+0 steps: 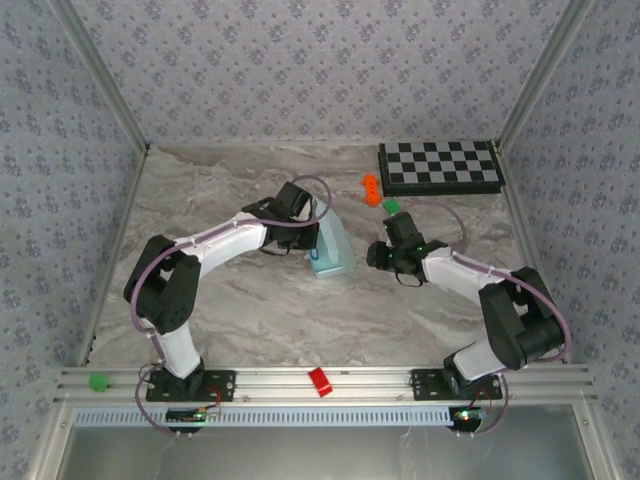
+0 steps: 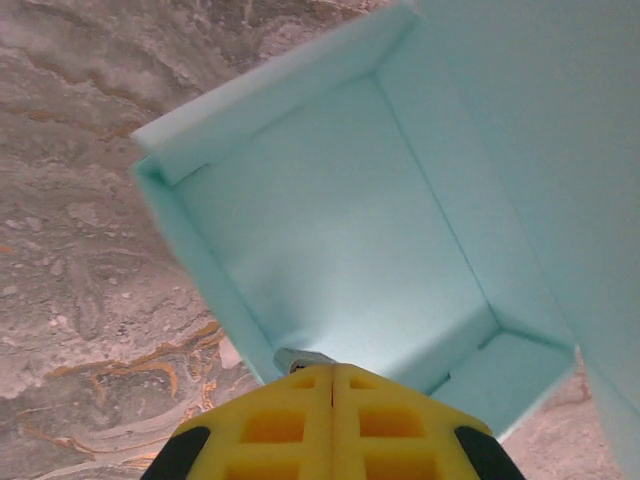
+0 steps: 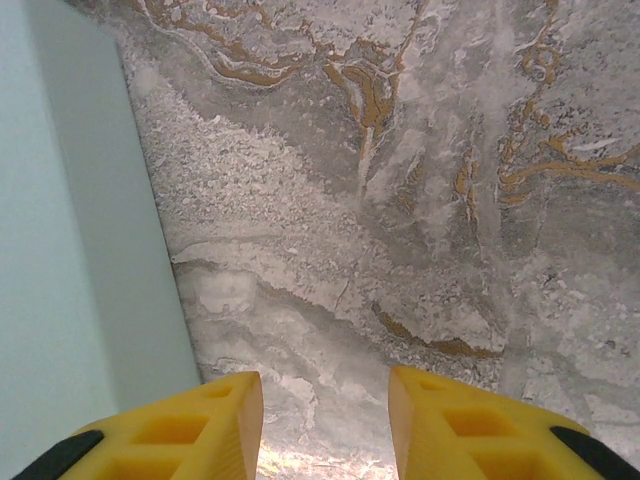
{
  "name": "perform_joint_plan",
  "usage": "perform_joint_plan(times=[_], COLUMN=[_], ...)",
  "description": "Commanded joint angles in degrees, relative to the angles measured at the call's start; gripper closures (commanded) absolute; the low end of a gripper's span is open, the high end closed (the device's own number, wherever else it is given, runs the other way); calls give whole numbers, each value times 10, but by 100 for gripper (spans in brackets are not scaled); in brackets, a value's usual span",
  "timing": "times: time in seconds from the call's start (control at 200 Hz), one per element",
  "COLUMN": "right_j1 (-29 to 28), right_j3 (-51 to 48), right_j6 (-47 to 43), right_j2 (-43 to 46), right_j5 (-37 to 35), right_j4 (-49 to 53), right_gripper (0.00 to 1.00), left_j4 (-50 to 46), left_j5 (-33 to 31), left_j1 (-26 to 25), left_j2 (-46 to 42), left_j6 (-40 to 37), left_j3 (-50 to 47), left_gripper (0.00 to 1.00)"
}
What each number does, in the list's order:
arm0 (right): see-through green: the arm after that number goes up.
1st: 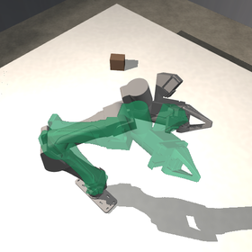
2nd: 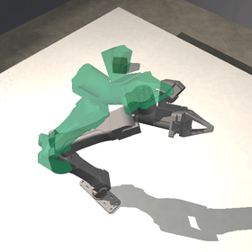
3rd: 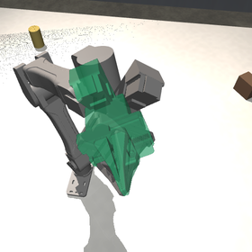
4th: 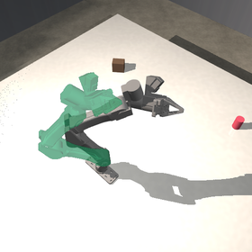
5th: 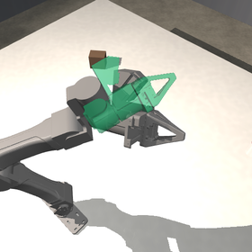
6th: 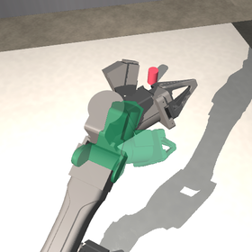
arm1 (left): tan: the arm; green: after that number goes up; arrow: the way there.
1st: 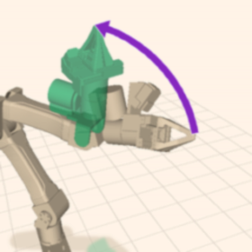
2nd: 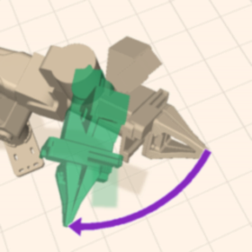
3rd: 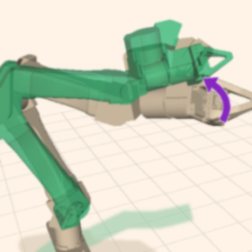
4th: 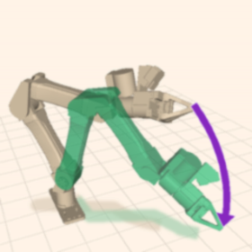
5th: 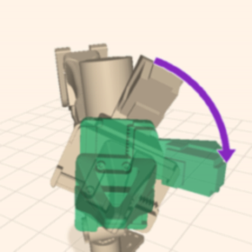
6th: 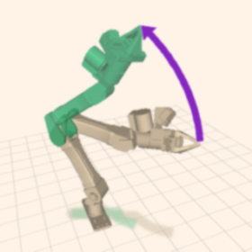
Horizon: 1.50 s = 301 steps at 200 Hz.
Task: Fold the paper box
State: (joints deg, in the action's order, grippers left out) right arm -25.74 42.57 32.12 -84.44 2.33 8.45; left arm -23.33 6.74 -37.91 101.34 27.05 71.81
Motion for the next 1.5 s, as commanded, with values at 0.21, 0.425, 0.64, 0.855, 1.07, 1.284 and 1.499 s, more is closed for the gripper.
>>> perform_joint_plan(times=[0.21, 0.425, 0.64, 0.855, 1.07, 1.284, 1.499], right_j1=[3, 1, 0, -9, -50, -89, -109], right_j3=[-1, -2, -6, -29, -53, -74, -84], right_j6=[-5, -3, -5, -3, 26, 88, 130], right_j2=[2, 3, 16, 39, 48, 46, 32], right_j5=[1, 6, 4, 6, -2, -11, -4], right_j4=[3, 3, 9, 16, 3, -35, -71], right_gripper=[60, 60, 60, 60, 63, 70, 75], left_j4=[30, 54, 55, 63, 52, 63, 38], left_j5=[-13, -7, -38, -90, -26, 55, 139], left_j1=[-8, -8, -7, 28, 103, 134, 141], left_j2=[-31, -54, -111, -159, -71, 68, 193], left_j6=[-5, 0, -15, 6, 13, -2, -15], left_j3=[-19, -39, -57, -87, -27, 75, 189], left_gripper=[95, 68, 54, 52, 69, 82, 86])
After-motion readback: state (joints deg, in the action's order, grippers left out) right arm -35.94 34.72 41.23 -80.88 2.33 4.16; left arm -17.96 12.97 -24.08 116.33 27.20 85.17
